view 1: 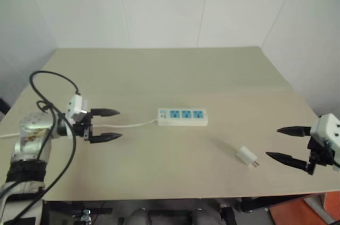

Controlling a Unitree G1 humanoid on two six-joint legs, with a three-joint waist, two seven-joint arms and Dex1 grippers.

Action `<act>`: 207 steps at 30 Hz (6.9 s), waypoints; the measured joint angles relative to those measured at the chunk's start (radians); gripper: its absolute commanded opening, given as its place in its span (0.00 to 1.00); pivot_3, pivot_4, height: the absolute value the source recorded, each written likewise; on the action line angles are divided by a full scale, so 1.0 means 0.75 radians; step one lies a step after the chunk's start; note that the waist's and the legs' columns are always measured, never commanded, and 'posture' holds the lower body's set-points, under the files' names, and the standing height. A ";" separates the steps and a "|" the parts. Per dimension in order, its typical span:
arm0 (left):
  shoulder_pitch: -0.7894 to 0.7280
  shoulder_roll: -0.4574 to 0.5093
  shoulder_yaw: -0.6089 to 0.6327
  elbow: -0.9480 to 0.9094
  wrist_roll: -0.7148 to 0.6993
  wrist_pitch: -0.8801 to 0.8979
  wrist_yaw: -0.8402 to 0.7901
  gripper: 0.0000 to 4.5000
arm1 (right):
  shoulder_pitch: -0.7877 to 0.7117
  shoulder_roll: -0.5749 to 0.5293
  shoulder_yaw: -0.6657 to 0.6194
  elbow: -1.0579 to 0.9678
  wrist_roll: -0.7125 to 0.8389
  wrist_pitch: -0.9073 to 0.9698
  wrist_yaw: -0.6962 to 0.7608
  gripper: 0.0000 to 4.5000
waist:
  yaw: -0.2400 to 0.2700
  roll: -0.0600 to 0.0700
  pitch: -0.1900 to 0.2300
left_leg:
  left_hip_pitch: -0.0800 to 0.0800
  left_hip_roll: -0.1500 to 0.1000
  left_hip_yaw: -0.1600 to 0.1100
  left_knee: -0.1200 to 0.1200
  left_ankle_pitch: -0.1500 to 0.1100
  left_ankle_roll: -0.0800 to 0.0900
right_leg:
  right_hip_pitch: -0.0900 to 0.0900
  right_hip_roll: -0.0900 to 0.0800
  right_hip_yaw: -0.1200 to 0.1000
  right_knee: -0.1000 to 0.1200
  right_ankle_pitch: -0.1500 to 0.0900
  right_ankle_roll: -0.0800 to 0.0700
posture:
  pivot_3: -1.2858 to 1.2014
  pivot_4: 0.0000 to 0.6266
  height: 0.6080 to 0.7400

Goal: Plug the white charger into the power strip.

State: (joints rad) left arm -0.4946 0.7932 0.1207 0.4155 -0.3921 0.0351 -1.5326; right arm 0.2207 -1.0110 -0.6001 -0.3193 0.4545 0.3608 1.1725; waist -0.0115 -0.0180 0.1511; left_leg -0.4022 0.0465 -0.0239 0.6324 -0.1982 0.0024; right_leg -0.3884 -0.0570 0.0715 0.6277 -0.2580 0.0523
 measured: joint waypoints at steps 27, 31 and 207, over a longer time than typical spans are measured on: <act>-0.533 -0.402 -0.132 1.107 0.382 -0.654 0.214 1.00 | -0.315 0.247 0.345 -0.407 -0.001 0.212 -0.529 1.00 | -0.004 -0.001 0.000 | -0.003 -0.003 -0.002 0.003 0.000 0.000 | -0.001 0.000 0.000 0.002 0.004 -0.002 | 0.52 0.24 1.00; -0.556 -0.455 -0.171 1.166 0.490 -0.696 0.366 1.00 | -0.394 0.297 0.462 -0.474 -0.008 0.285 -0.654 1.00 | 0.004 -0.001 0.000 | -0.005 -0.004 -0.002 0.003 0.000 0.000 | -0.001 -0.001 0.000 0.001 0.005 -0.003 | 0.52 0.24 1.00; -0.187 -0.660 -0.274 0.697 0.156 -0.710 -0.096 0.72 | -1.263 -0.046 1.420 0.030 0.103 1.650 -0.708 0.35 | -0.005 0.000 -0.001 | -0.006 -0.003 -0.003 0.001 0.000 0.000 | -0.006 -0.002 -0.001 0.001 0.005 -0.008 | 0.52 0.24 1.00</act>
State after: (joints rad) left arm -0.6352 0.2984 -0.0848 0.9384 -0.2753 -0.4972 -1.6043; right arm -0.7266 -1.0451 0.4649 -0.2967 0.5318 1.5982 0.6412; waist -0.0151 -0.0178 0.1506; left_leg -0.4067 0.0443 -0.0262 0.6329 -0.1979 0.0022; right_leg -0.3926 -0.0585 0.0705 0.6288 -0.2545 0.0465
